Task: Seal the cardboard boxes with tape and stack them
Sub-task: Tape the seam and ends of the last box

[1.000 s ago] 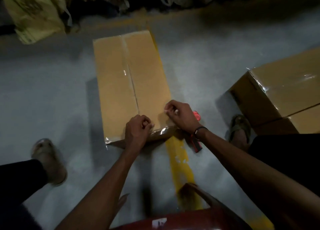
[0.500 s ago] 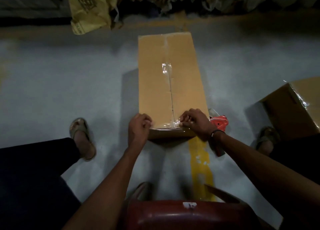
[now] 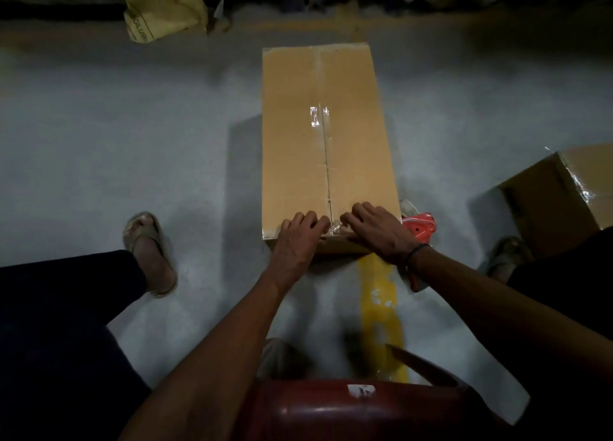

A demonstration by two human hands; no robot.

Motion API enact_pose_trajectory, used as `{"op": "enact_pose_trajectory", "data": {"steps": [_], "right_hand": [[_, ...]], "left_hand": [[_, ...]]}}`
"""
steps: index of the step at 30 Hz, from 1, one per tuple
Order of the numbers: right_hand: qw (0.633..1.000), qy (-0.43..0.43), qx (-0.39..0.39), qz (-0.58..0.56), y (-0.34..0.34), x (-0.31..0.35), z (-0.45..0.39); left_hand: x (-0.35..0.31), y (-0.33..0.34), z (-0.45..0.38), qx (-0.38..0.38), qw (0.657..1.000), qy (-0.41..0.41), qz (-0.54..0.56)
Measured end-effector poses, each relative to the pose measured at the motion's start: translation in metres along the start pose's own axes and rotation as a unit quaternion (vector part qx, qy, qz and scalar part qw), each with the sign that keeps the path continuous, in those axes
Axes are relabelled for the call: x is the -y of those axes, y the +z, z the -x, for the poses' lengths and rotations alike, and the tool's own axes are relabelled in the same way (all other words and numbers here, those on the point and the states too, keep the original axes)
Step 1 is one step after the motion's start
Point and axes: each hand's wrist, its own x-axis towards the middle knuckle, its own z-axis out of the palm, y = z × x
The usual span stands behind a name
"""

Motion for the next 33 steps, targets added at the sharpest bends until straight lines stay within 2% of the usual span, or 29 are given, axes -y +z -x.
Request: {"op": "enact_pose_trajectory", "data": {"steps": [3,6,9,15,19,23,26,30,33], "right_hand": [[0.997,-0.063,0.039,0.036,-0.002,-0.014,-0.001],[0.994,-0.088,0.068,0.006,-0.01,-0.023,-0.002],[0.993,-0.052,0.102,-0.038,-0.02,-0.017,-0.008],[0.994,0.001,0.111,-0.015,-0.027,-0.003,-0.024],[0.991,0.008,0.134,-0.016,-0.04,-0.026,-0.007],[0.992,0.041,0.122,-0.003,-0.045,-0.043,0.016],[0.989,0.051,0.126,-0.053,-0.044,-0.044,0.022],[0.983,0.041,0.158,-0.089,-0.045,-0.049,0.021],[0.981,0.034,0.165,-0.096,-0.044,-0.052,0.023]], "left_hand": [[0.012,0.001,-0.002,0.014,0.999,0.041,-0.022],[0.017,-0.009,-0.004,0.032,0.999,0.036,0.019],[0.012,-0.014,-0.003,0.039,0.998,0.006,0.052],[-0.001,-0.017,-0.016,0.048,0.999,0.019,-0.007],[0.034,-0.036,-0.009,0.081,0.995,0.021,-0.062],[0.077,-0.058,0.015,0.094,0.991,-0.036,-0.085],[0.09,-0.062,0.026,0.108,0.989,-0.094,-0.036],[0.089,-0.058,0.026,0.145,0.987,-0.059,0.019],[0.091,-0.057,0.026,0.14,0.986,-0.067,0.056]]}}
